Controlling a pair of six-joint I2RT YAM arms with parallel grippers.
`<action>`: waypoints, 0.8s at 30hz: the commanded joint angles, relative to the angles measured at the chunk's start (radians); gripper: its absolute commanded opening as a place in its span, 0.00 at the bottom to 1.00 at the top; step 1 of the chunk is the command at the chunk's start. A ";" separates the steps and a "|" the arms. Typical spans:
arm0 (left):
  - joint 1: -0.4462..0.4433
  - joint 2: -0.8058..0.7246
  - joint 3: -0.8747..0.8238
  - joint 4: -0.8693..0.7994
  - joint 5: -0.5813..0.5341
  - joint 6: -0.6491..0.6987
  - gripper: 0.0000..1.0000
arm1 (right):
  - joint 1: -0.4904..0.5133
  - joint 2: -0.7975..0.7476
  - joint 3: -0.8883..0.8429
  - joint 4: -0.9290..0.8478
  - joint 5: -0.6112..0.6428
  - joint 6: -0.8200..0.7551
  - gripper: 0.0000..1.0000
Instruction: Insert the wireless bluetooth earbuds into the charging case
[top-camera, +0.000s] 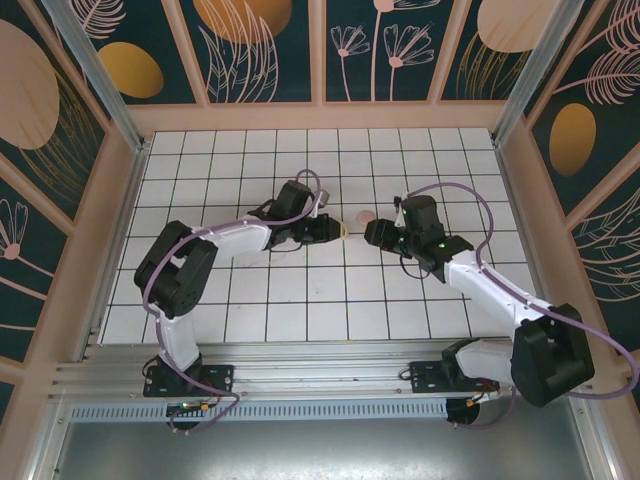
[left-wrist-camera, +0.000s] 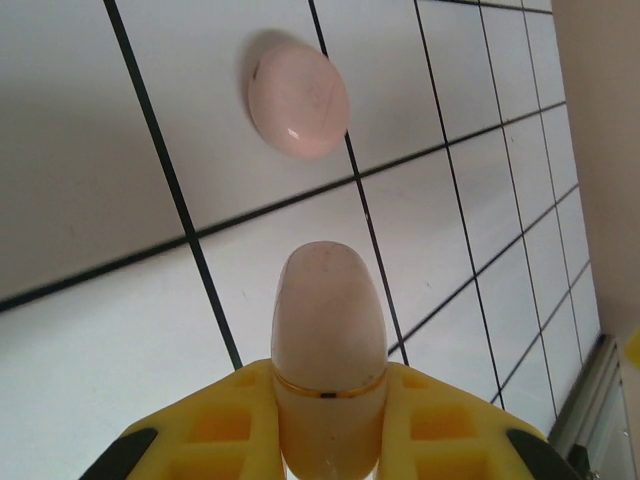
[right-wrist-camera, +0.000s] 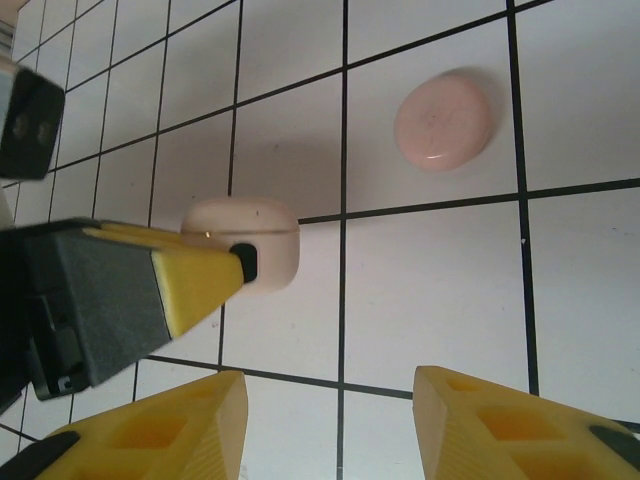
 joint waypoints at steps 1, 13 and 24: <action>0.002 0.050 0.102 -0.082 -0.058 0.040 0.17 | 0.002 0.013 0.037 -0.006 -0.010 -0.010 0.48; 0.034 0.157 0.183 -0.132 -0.086 -0.045 0.20 | 0.002 0.003 0.040 -0.028 -0.001 -0.024 0.48; 0.070 0.180 0.153 -0.106 -0.079 -0.090 0.23 | 0.002 0.002 0.028 -0.018 -0.004 -0.027 0.48</action>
